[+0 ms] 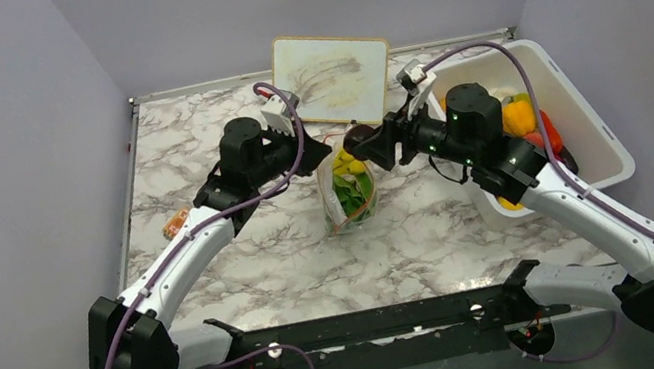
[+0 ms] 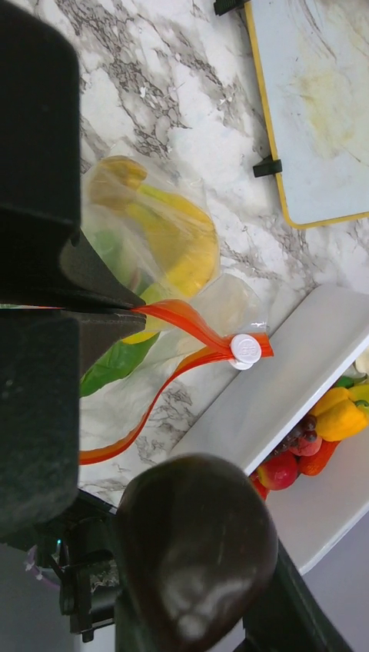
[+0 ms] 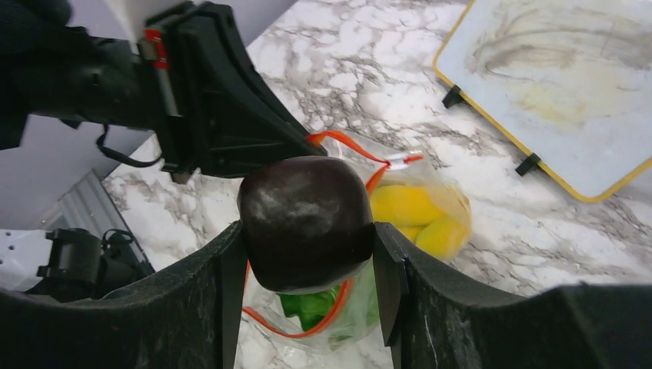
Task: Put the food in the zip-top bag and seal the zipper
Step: Place the fake fruit in the zipper food storage bag.
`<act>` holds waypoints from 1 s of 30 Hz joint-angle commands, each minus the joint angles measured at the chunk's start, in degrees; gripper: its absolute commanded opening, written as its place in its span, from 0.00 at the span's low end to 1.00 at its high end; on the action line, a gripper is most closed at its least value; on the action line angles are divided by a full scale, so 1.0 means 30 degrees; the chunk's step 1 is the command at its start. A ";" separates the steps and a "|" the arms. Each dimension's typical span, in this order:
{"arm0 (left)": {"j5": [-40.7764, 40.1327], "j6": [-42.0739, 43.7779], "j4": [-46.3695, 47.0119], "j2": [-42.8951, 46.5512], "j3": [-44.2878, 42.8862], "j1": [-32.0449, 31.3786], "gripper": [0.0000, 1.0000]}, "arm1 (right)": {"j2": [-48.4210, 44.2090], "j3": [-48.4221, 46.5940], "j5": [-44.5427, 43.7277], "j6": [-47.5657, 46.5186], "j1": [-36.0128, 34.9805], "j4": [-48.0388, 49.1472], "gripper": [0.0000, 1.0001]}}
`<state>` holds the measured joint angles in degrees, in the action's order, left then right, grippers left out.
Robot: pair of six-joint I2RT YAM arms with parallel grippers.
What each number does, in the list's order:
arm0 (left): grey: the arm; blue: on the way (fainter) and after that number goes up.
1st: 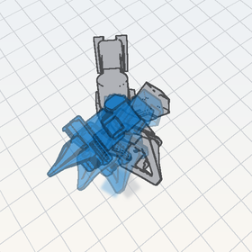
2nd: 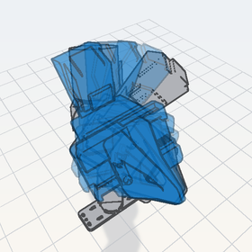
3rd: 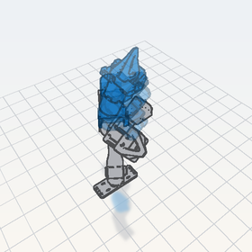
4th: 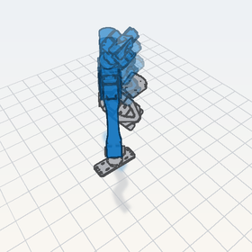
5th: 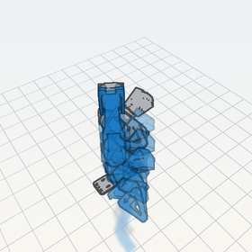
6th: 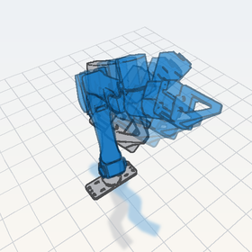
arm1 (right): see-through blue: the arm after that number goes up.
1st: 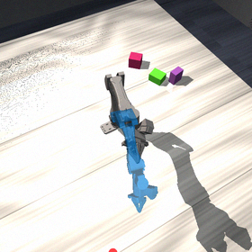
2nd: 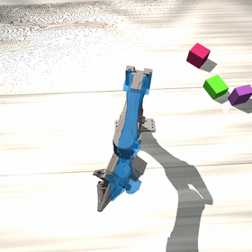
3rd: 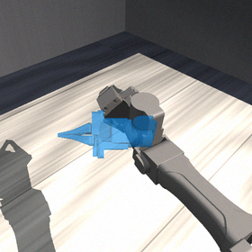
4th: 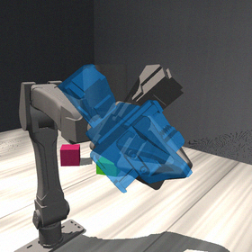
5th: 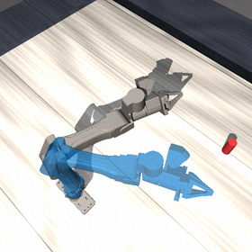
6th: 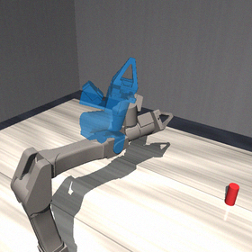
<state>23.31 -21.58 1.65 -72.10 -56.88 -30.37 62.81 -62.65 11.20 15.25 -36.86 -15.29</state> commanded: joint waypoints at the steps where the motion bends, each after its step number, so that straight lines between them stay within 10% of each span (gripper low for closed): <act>1: 0.0008 -0.0507 0.0446 -0.0138 -0.0760 0.0112 0.00 | -0.0434 0.0373 0.1876 0.0212 -0.0714 0.1802 0.36; 30: 0.2172 0.0437 -0.0678 -0.0360 -0.1990 0.0109 0.00 | 0.2701 0.1126 -0.2563 -0.3550 -0.2420 -0.0428 0.37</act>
<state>27.64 -21.89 0.14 -74.54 -60.38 -30.37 70.67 -58.65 7.46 7.57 -43.57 -14.79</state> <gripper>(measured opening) 0.012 0.549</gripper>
